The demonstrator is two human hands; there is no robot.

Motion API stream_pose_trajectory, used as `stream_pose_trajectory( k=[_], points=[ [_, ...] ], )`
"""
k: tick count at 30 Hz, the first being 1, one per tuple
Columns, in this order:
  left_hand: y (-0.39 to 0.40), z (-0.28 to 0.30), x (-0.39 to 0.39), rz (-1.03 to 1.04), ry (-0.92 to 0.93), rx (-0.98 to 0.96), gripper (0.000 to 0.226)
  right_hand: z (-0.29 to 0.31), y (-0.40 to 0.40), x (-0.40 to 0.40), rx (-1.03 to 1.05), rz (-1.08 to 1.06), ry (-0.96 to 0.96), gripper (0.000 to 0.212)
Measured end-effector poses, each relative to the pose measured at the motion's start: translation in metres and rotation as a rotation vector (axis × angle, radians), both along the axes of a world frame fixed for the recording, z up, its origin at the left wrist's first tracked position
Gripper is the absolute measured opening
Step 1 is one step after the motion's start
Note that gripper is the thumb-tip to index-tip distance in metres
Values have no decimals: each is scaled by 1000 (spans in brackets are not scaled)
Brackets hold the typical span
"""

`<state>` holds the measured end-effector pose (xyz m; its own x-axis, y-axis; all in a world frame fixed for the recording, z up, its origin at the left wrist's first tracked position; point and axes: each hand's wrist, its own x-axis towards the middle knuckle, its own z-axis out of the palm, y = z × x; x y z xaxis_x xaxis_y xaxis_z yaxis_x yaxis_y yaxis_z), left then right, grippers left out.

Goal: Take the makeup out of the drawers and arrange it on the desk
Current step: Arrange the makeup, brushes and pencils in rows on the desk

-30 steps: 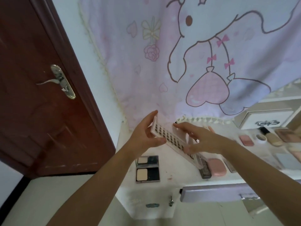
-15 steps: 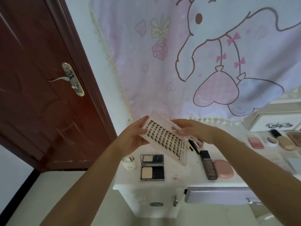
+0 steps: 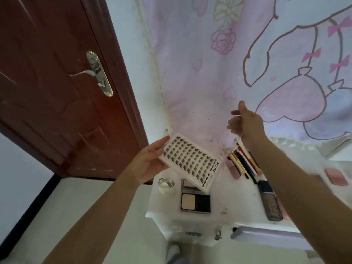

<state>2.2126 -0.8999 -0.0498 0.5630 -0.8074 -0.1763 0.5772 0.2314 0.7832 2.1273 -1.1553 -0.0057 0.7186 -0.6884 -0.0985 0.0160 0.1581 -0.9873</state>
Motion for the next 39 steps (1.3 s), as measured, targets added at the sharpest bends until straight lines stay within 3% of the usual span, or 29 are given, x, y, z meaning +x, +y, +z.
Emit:
stream_pose_trajectory(
  k=[3, 7, 9, 11, 16, 19, 23, 29, 34, 36, 39],
  points=[
    [-4, -13, 32, 44, 58, -24, 64, -7, 3, 39, 193, -99, -15, 32],
    [-13, -29, 72, 107, 167, -64, 64, -27, 5, 78, 315, -41, -37, 2],
    [-17, -37, 87, 100, 206, -55, 63, -43, 7, 92, 234, 18, 74, 25],
    [-20, -54, 100, 104, 243, 30, 55, -58, 10, 100, 102, 49, 206, 33],
    [-20, -92, 118, -189, -66, 415, 59, -105, 11, 119, 5, 57, 369, 32],
    [-19, -116, 125, -263, -143, 609, 69, -129, 18, 130, -33, 71, 470, 29],
    [-17, -133, 131, -346, -264, 789, 57, -153, 24, 137, -51, 94, 541, 27],
    [-22, -141, 124, -329, -597, 917, 57, -174, 16, 140, -6, 81, 603, 27],
    [-25, -148, 117, -477, -837, 1044, 74, -190, 6, 148, -150, 52, 744, 33],
    [-26, -150, 114, -506, -929, 1098, 72, -193, 6, 152, -191, 71, 770, 35],
    [-28, -149, 111, -512, -974, 1126, 66, -192, 7, 158, -416, 167, 908, 38]
  ],
)
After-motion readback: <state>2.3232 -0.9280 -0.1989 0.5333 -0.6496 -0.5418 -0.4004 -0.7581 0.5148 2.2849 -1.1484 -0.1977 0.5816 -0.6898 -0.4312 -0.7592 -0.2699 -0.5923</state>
